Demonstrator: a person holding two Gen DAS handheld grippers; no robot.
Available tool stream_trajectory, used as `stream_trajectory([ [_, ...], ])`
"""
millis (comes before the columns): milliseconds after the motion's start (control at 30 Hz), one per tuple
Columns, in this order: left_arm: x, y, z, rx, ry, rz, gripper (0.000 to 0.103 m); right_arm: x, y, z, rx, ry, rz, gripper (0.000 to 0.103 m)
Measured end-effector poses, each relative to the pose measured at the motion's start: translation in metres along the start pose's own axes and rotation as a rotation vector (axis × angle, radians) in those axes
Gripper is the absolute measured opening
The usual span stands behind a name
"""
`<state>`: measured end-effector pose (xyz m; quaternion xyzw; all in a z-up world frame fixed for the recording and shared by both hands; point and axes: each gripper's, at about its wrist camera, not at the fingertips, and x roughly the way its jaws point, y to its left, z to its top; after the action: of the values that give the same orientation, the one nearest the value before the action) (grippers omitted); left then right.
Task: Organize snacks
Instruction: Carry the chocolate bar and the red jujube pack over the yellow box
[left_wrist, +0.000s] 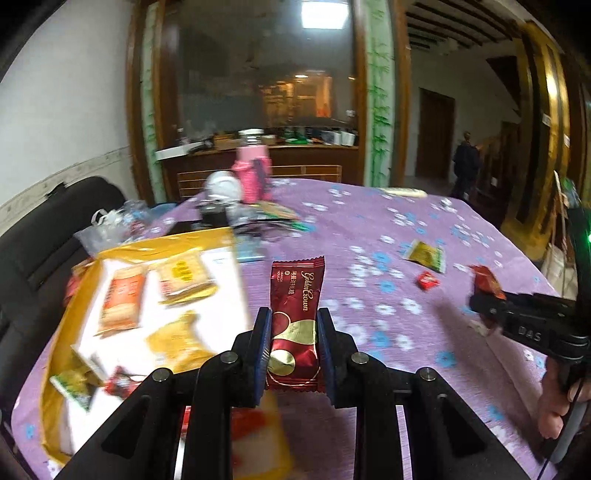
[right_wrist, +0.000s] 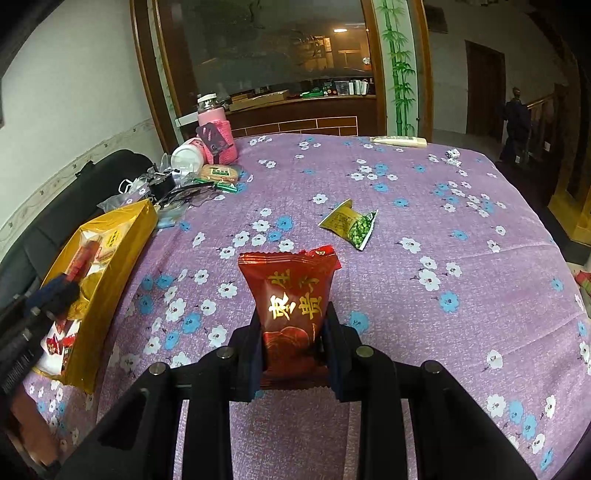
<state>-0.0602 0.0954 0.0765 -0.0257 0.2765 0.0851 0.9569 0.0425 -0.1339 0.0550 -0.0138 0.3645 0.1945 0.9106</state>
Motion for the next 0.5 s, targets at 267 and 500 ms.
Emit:
stream_trajectory([
  [267, -0.009, 0.09, -0.014, -0.144, -0.004, 0.131, 0.025, 0.008, -0.002, -0.002, 0.0, 0.008, -0.034, 0.027],
  [500, -0.001, 0.14, -0.029, -0.207, 0.035, 0.197, 0.025, -0.008, 0.027, 0.013, -0.003, -0.009, -0.003, 0.027],
])
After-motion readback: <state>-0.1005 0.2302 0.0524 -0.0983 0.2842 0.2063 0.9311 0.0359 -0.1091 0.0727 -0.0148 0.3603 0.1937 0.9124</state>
